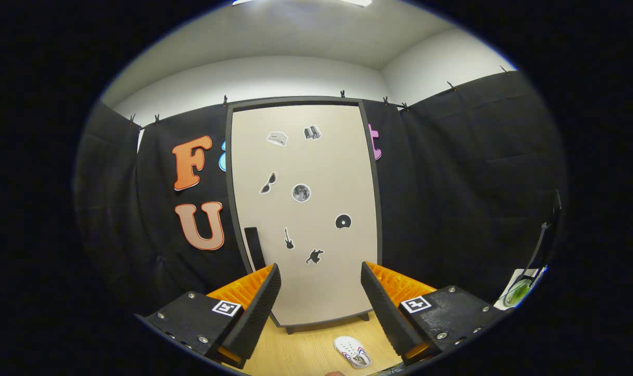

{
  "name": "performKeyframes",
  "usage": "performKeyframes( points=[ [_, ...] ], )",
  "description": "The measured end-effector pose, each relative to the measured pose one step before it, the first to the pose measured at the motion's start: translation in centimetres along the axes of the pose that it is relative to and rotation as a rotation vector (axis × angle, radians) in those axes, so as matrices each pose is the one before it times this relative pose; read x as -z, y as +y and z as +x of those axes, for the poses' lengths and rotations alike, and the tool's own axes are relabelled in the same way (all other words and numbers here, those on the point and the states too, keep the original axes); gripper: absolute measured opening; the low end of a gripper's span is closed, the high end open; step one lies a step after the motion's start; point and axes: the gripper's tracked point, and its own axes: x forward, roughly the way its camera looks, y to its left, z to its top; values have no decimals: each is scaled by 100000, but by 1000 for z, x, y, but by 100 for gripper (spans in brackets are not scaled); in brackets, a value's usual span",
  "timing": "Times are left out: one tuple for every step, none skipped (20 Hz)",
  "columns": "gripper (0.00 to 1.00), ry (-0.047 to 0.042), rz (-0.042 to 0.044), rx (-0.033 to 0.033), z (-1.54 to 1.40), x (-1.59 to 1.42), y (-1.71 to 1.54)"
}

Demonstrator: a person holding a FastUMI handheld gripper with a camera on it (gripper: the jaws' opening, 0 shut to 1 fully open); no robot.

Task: Open the shoe cabinet door, grab the shoes and put them into the shoe cabinet, then close the shoe cabinet door.

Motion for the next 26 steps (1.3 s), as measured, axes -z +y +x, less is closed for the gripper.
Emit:
performKeyframes(
  points=[
    [96,22,-569,-135,145,103,190],
    [96,214,-478,-111,80,22,133],
    [96,274,-153,-293,94,162,118],
    [96,165,191,-412,86,42,142],
    [96,37,233,-402,30,9,159],
    [96,189,9,-276,10,173,123],
    [96,173,-246,-144,199,97,218],
    [96,245,-424,-322,216,126,381],
    [96,309,-593,-550,323,150,475],
    [96,343,-668,-671,360,236,560],
    [96,521,-779,-779,451,236,642],
    [96,434,-838,-941,616,352,818],
    [96,594,-924,-1030,761,317,870],
    [96,1009,-869,-1260,665,441,960],
    [96,1079,-832,-1509,812,423,998],
    [96,643,-1008,-1668,787,314,847],
    [96,568,-1146,-806,801,216,683],
    [96,195,-1120,-365,988,110,585],
    [96,478,-1129,-39,1202,196,466],
    [96,439,-1069,-290,1028,112,599],
    [96,-403,-958,-485,1067,-77,604],
    [96,-210,-957,-517,1071,-62,565],
    [95,439,-686,-255,1010,132,575],
    [95,280,-1050,-785,1161,143,520],
    [94,761,-954,-215,1130,123,432],
    [92,337,-691,127,1078,137,232]
  ],
)
